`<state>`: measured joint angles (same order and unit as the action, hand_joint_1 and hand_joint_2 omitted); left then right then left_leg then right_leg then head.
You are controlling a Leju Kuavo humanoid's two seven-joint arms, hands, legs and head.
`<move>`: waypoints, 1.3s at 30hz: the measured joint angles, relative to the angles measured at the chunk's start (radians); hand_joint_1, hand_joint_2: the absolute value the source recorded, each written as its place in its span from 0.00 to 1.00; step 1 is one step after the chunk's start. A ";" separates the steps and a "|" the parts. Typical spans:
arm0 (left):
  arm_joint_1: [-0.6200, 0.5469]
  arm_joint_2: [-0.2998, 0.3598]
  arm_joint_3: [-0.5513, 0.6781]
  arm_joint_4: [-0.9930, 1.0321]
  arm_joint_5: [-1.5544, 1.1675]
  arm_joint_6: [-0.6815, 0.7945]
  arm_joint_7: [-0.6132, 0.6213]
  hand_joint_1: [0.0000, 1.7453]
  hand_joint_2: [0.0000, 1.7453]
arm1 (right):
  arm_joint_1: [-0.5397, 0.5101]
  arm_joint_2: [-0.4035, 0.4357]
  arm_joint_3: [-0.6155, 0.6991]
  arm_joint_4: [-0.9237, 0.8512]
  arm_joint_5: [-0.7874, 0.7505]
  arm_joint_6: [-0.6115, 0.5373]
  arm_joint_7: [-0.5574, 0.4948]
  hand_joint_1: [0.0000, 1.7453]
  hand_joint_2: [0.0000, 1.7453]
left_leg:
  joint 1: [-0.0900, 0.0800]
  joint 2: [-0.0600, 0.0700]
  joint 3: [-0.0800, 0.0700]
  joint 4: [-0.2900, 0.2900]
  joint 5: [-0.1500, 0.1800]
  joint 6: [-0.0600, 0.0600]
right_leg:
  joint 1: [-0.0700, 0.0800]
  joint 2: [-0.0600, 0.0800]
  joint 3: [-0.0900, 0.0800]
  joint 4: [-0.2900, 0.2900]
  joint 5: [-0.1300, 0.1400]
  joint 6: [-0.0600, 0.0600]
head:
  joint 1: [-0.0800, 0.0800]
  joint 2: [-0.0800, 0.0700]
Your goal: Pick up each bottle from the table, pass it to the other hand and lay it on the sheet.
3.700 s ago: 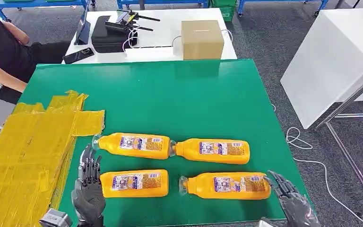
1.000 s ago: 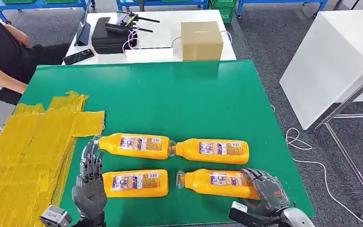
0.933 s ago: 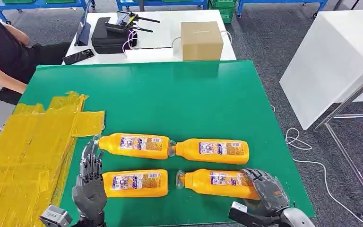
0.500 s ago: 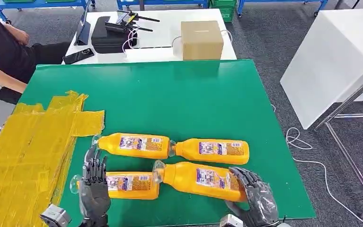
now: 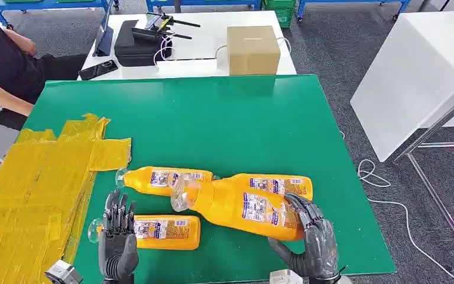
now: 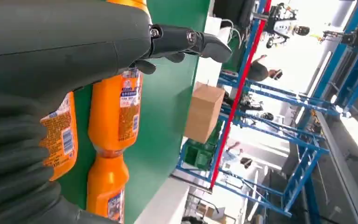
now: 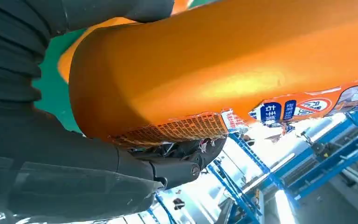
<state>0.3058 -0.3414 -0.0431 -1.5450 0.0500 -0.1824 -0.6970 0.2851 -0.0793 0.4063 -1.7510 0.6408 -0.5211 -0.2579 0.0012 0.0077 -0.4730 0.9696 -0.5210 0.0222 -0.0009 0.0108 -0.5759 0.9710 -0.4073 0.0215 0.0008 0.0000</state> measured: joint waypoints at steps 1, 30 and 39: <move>0.000 0.000 0.001 0.002 0.000 -0.009 0.000 0.00 1.00 | -0.007 0.005 0.000 0.005 -0.008 0.005 -0.003 0.98 1.00 | 0.000 0.000 0.000 0.000 0.000 0.000 | 0.000 0.000 0.000 0.000 0.000 0.000 | 0.000 0.000; -0.045 -0.011 0.011 0.076 0.150 -0.268 0.000 0.00 1.00 | -0.304 0.308 0.116 0.569 0.158 0.166 -0.032 0.95 1.00 | 0.001 0.000 0.000 0.000 0.001 -0.001 | 0.001 0.000 0.000 0.001 0.000 0.000 | 0.000 0.000; -0.047 -0.011 0.026 0.076 0.158 -0.259 0.000 0.00 1.00 | -0.337 0.309 0.234 0.610 0.169 0.212 -0.028 0.92 1.00 | 0.000 0.000 0.001 0.000 0.001 -0.001 | 0.000 0.000 0.001 0.001 0.000 0.000 | 0.000 0.000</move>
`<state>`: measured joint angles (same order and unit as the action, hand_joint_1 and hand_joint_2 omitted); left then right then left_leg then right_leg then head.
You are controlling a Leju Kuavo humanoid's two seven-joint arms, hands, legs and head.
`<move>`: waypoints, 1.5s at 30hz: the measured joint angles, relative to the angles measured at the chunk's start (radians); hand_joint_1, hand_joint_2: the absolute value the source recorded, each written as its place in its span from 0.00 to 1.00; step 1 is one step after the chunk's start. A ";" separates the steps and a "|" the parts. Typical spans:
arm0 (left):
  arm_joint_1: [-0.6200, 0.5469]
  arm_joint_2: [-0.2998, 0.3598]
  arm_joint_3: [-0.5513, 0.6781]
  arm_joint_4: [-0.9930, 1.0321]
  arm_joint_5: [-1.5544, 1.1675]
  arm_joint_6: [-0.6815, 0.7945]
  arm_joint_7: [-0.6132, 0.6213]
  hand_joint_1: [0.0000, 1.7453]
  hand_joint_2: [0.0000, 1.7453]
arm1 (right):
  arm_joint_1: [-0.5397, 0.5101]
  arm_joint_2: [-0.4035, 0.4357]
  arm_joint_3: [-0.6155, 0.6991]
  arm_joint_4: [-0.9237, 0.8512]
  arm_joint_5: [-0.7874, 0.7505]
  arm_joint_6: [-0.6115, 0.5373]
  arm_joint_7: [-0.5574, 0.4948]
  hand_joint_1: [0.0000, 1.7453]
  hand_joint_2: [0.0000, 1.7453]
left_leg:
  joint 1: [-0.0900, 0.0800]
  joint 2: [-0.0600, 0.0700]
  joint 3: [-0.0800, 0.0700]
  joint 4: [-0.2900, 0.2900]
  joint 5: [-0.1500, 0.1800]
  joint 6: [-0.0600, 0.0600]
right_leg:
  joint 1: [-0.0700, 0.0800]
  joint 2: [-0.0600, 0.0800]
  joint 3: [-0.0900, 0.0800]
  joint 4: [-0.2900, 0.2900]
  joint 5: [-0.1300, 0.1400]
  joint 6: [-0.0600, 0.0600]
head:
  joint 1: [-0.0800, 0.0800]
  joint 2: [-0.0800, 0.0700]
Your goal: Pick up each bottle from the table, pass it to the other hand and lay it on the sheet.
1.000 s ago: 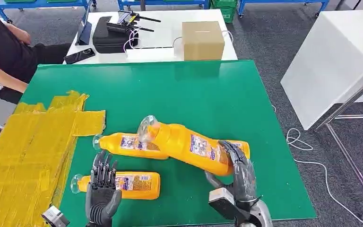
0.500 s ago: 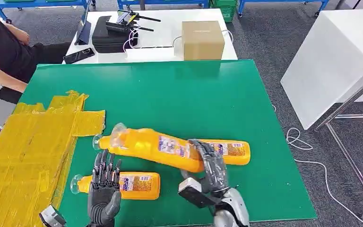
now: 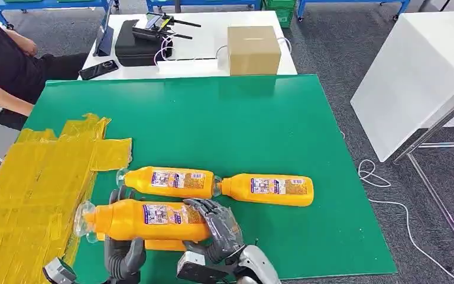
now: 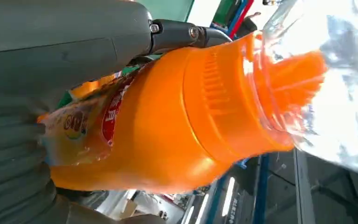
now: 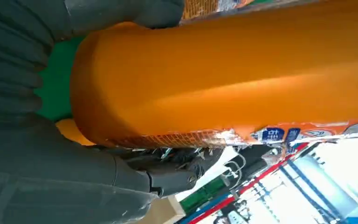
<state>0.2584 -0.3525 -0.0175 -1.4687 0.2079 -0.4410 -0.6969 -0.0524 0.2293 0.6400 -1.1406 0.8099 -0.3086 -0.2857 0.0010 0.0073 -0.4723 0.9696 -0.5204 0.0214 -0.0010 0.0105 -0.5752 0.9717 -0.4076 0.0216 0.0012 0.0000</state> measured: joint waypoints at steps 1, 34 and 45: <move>0.000 0.000 0.003 0.000 -0.005 0.002 0.000 0.00 1.00 | -0.003 -0.002 0.011 0.000 -0.001 0.003 0.000 0.92 1.00 | 0.000 0.000 0.000 0.000 0.000 0.000 | 0.000 0.000 0.000 0.000 0.000 0.000 | 0.000 0.000; 0.011 0.000 0.004 -0.050 0.006 -0.020 0.000 1.00 1.00 | -0.048 -0.013 0.092 0.050 -0.042 -0.037 -0.007 0.88 1.00 | 0.000 0.000 0.000 0.000 0.000 0.000 | 0.001 0.000 0.000 0.000 0.000 0.000 | 0.000 0.000; 0.013 0.000 0.007 -0.103 -0.024 -0.084 0.000 1.00 1.00 | -0.048 -0.008 0.080 0.049 -0.074 -0.053 -0.012 0.00 0.00 | 0.000 0.000 0.000 0.000 0.000 0.000 | 0.000 0.000 0.000 0.000 0.000 0.000 | 0.000 0.000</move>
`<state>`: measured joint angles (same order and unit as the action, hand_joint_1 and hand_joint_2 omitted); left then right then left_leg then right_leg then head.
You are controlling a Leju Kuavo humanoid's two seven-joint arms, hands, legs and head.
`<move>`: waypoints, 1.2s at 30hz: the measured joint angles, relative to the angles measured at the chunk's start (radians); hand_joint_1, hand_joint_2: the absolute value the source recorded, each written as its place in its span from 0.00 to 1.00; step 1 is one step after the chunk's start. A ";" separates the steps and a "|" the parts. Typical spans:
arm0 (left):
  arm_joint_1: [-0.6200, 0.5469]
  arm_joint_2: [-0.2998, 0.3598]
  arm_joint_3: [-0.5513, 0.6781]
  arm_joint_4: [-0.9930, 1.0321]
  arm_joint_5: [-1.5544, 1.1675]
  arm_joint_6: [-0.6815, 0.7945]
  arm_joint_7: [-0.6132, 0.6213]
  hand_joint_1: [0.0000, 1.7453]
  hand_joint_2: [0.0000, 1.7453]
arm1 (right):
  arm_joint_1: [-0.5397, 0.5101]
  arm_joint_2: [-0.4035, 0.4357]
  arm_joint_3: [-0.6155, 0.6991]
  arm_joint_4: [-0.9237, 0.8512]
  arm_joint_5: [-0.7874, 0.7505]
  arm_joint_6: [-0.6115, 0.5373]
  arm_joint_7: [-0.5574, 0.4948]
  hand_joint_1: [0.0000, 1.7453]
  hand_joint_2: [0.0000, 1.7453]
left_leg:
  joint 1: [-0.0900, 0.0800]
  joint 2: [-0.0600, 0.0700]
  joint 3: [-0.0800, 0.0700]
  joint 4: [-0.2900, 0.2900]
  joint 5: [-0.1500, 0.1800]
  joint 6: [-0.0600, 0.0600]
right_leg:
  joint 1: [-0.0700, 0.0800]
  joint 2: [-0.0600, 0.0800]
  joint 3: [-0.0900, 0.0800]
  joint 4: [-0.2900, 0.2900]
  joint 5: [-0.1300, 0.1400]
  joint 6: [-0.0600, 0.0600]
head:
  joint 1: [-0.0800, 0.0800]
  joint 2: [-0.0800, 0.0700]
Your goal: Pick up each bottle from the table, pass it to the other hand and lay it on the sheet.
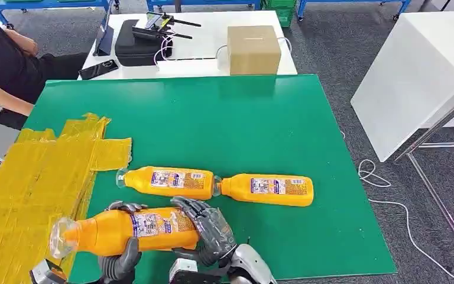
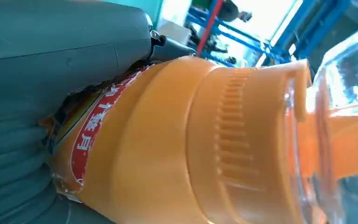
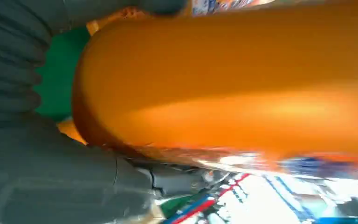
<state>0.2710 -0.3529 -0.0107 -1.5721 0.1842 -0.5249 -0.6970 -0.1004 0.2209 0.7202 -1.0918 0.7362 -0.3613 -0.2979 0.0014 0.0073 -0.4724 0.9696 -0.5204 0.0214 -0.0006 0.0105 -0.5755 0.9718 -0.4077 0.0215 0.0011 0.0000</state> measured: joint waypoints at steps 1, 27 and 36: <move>0.001 0.000 0.002 -0.020 -0.016 -0.005 0.000 1.00 1.00 | 0.002 0.002 -0.008 -0.004 -0.004 0.001 0.000 0.00 0.00 | 0.000 0.000 0.000 0.000 0.000 0.000 | 0.000 0.000 0.000 0.000 0.000 0.000 | 0.000 0.000; -0.317 0.346 0.146 0.102 -1.191 1.012 0.266 1.00 1.00 | -0.159 0.050 -0.014 0.036 -0.069 0.138 0.058 0.00 1.00 | 0.002 -0.001 0.001 0.000 0.003 -0.005 | 0.002 -0.001 0.000 0.001 0.000 0.000 | 0.000 0.000; -0.389 0.410 0.136 0.361 -1.456 1.128 0.430 1.00 1.00 | -0.183 0.056 0.090 0.077 -0.063 0.179 0.074 0.00 1.00 | 0.002 -0.001 0.000 0.000 0.003 -0.005 | 0.002 -0.001 -0.001 0.001 0.000 0.000 | 0.000 0.000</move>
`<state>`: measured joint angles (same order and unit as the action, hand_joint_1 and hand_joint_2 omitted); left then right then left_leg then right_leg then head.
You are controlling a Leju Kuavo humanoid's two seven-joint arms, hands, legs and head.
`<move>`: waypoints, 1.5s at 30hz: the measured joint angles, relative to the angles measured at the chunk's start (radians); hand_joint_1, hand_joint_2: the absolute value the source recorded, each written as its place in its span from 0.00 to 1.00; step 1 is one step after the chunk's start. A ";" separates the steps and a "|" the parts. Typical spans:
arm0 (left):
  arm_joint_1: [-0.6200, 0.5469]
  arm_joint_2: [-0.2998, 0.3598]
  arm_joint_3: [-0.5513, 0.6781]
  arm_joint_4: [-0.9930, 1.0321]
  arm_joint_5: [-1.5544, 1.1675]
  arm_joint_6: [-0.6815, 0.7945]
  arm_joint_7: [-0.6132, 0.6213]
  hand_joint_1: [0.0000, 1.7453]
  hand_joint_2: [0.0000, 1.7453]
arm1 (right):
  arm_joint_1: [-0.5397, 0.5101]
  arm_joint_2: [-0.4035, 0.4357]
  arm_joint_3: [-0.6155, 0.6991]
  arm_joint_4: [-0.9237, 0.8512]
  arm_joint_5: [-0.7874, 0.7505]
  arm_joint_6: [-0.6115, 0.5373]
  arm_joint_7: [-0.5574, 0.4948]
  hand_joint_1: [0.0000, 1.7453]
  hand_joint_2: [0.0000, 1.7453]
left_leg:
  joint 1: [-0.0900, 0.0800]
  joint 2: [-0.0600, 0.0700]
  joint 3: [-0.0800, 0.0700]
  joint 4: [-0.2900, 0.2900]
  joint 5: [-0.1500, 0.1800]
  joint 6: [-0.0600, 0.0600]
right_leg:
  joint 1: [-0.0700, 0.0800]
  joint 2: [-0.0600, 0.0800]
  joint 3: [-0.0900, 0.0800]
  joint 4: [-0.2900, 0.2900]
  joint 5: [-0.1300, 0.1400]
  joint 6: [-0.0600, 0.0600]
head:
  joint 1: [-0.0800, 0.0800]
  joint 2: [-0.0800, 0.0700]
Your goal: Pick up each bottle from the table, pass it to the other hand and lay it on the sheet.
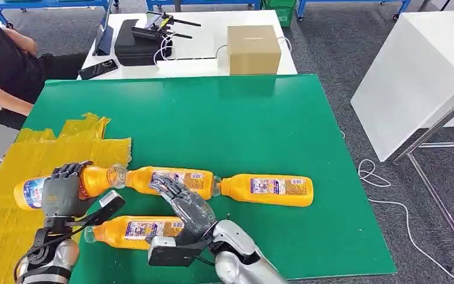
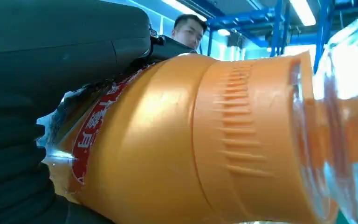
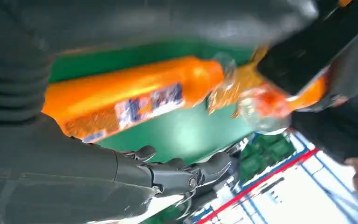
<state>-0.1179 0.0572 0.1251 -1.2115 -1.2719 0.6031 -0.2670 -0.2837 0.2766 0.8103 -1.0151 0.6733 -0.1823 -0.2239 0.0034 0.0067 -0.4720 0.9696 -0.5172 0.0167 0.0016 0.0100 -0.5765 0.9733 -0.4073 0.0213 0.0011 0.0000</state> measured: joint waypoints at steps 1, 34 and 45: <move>-0.005 0.005 -0.002 0.021 -0.001 0.001 0.001 1.00 1.00 | -0.002 0.000 0.007 0.005 0.000 0.000 0.002 0.00 1.00 | 0.000 0.000 0.000 0.000 0.000 0.000 | 0.000 0.000 0.000 0.000 0.000 0.000 | 0.001 0.000; -0.185 0.162 0.094 0.522 -0.057 0.064 0.100 0.00 0.00 | -0.126 -0.028 0.306 0.207 0.093 0.073 0.172 0.00 1.00 | 0.001 -0.002 0.003 0.000 0.000 0.000 | 0.000 -0.001 0.003 0.000 0.000 0.000 | 0.000 0.000; -0.166 0.165 0.119 0.525 0.075 0.076 -0.030 0.00 0.00 | -0.154 -0.011 0.312 0.264 0.167 0.020 0.234 0.00 1.00 | 0.001 -0.002 0.003 0.000 0.000 -0.001 | 0.000 -0.001 0.003 0.000 0.000 0.000 | 0.000 0.000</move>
<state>-0.2836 0.2220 0.2442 -0.6867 -1.1971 0.6794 -0.2968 -0.4379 0.2651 1.1219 -0.7511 0.8404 -0.1621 0.0103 0.0040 0.0052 -0.4690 0.9694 -0.5168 0.0161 0.0018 0.0094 -0.5732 0.9737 -0.4073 0.0211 0.0015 0.0000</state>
